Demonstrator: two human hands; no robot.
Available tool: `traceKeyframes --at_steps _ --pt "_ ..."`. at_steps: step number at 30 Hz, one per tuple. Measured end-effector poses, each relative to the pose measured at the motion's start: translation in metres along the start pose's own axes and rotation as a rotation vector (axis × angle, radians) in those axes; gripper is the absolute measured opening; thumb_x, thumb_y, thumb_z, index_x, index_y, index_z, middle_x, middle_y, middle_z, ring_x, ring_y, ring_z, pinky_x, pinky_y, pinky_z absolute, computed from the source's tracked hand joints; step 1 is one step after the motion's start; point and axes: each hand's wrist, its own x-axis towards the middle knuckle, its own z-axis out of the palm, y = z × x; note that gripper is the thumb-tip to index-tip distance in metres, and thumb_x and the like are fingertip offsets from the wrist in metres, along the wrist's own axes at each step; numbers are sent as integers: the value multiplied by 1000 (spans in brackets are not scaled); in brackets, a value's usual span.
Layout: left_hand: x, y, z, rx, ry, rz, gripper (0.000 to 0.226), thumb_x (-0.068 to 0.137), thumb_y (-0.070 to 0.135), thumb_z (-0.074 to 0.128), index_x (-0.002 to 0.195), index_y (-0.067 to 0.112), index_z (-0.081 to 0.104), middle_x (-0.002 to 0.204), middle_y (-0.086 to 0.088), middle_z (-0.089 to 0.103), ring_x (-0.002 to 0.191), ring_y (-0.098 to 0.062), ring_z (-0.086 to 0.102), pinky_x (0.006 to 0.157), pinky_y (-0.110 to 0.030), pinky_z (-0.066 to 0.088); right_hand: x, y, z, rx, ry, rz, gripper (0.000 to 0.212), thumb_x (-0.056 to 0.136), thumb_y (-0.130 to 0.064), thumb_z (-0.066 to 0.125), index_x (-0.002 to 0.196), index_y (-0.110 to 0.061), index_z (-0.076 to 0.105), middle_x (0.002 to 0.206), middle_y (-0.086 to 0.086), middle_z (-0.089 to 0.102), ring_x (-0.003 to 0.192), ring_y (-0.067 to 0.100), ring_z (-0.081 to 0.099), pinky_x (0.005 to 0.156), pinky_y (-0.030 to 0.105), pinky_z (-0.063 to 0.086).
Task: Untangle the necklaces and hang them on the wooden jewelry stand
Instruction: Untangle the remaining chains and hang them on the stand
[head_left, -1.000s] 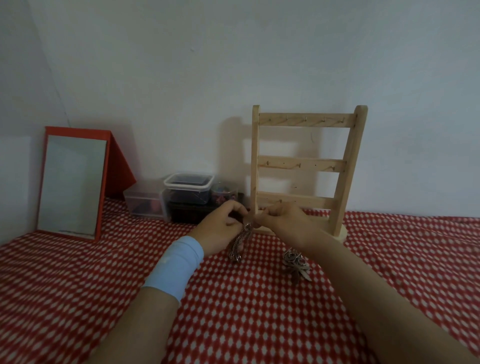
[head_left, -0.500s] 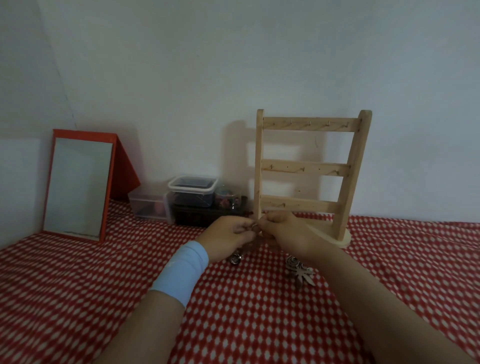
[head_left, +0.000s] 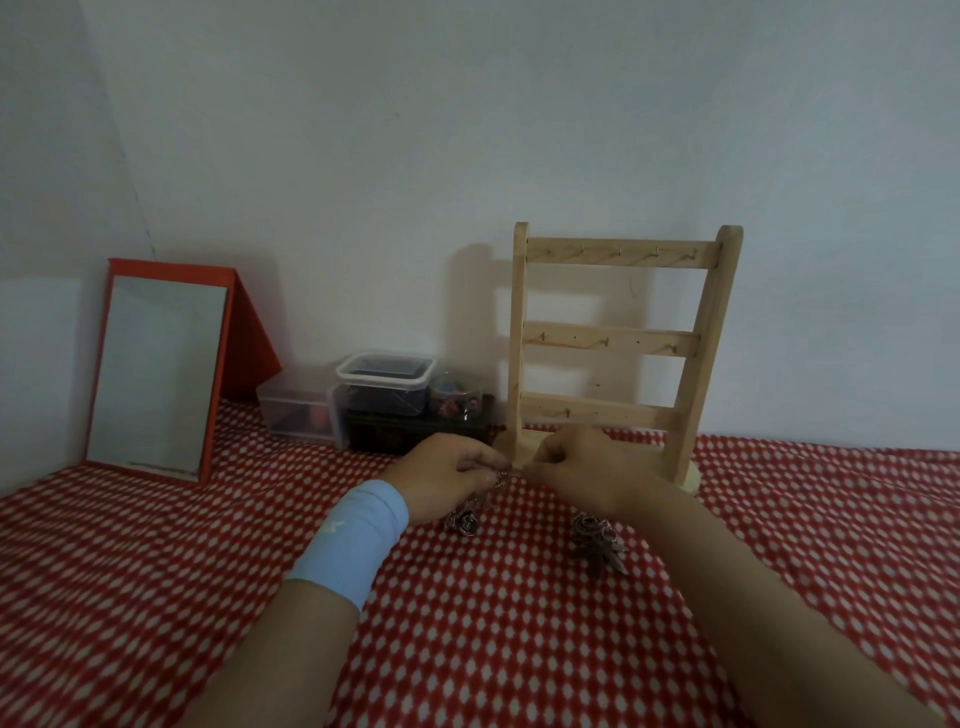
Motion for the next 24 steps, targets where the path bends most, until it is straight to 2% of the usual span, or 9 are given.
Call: traceKeyframes --at_steps 3,5,6,8,11,14,18,22,24 --pt "-1 -1 1 -28 -25 -4 36 93 7 62 128 18 62 115 6 67 100 3 61 87 -9 48 2 -1 6 248 -55 64 27 101 -23 58 93 -4 75 79 5 72 66 13 65 65 26 51" --pt "0 -4 0 -44 -24 -9 43 89 7 67 130 18 60 112 5 69 101 -1 63 87 -12 49 2 -2 9 481 -102 152 29 101 -18 55 98 7 69 70 8 62 54 13 55 56 28 45" --pt "0 -5 0 -47 -28 -18 45 87 8 70 130 19 60 110 4 69 100 -4 65 90 -16 51 1 -3 8 509 -112 181 28 101 -19 54 100 5 69 69 5 59 53 12 50 53 26 41" --pt "-1 -4 -2 -37 -42 -34 46 82 11 77 124 23 63 106 4 70 96 -7 67 92 -23 53 0 -5 7 395 -103 179 26 99 -26 58 105 -7 74 81 -3 66 65 8 55 57 23 41" --pt "-4 1 -5 17 -75 -40 33 79 16 81 106 29 68 97 9 70 89 -2 66 87 -19 53 0 -3 5 261 -100 74 21 93 -36 69 103 -22 79 98 -10 72 88 1 61 68 19 43" --pt "-6 4 -8 123 -115 -72 27 77 25 83 100 28 69 94 10 70 88 -2 66 84 -18 52 0 1 7 165 -126 5 14 88 -37 76 97 -27 82 89 -17 74 89 -1 64 71 13 45" --pt "-7 4 -8 335 -184 -149 23 77 38 81 95 27 71 92 14 65 89 -5 62 89 -25 52 1 5 8 67 -178 -4 11 86 -35 78 92 -27 83 94 -14 76 92 0 64 76 13 45" --pt "-8 5 -13 660 -178 -237 35 73 54 77 96 27 76 103 14 68 96 -9 62 92 -31 53 3 6 17 -75 -208 -19 13 88 -38 76 93 -28 81 96 -14 74 93 3 63 88 24 52" --pt "-9 5 -17 730 -155 -246 35 73 56 76 97 31 77 104 17 70 98 -8 63 93 -34 53 3 6 19 -119 -211 -22 14 90 -38 74 95 -28 81 97 -14 73 93 4 63 92 27 53"
